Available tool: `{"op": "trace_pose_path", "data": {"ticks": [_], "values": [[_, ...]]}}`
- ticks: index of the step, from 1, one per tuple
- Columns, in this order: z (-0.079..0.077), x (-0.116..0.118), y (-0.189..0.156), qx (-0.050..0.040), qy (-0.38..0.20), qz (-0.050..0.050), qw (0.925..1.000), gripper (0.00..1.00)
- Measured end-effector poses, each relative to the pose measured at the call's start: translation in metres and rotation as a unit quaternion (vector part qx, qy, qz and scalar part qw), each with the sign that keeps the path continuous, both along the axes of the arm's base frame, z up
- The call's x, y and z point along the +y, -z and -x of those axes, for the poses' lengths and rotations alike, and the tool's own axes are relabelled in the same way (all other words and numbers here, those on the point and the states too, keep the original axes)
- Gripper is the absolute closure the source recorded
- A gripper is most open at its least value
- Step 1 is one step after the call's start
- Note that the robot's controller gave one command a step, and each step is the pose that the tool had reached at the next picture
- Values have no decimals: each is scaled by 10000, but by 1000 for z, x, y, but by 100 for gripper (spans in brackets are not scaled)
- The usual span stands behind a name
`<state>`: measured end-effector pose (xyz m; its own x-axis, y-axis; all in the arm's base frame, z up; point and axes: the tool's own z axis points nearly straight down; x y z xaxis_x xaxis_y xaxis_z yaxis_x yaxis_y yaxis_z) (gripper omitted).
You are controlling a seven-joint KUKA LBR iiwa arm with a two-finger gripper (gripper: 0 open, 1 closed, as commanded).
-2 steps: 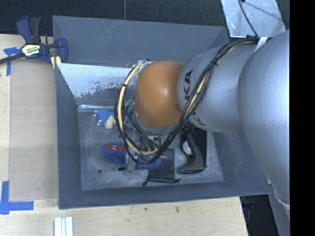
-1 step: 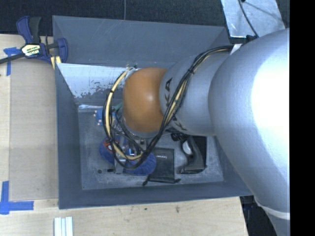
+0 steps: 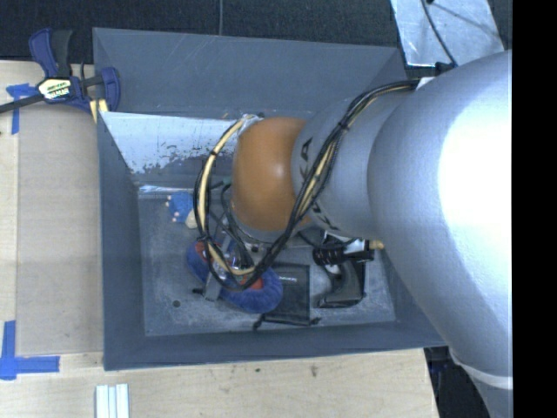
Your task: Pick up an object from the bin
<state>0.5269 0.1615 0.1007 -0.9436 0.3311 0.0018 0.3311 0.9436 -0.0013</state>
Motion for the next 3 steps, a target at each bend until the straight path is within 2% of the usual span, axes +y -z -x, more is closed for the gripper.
{"op": "trace_pose_path", "data": {"ticks": [1, 2, 3], "values": [[-5, 2, -21, -33, 1218, -7, 9925, 0], [12, 16, 30, -46, 1891, -7, 9819, 0], [40, -10, 30, -32, 2373, -3, 9714, 0]]}}
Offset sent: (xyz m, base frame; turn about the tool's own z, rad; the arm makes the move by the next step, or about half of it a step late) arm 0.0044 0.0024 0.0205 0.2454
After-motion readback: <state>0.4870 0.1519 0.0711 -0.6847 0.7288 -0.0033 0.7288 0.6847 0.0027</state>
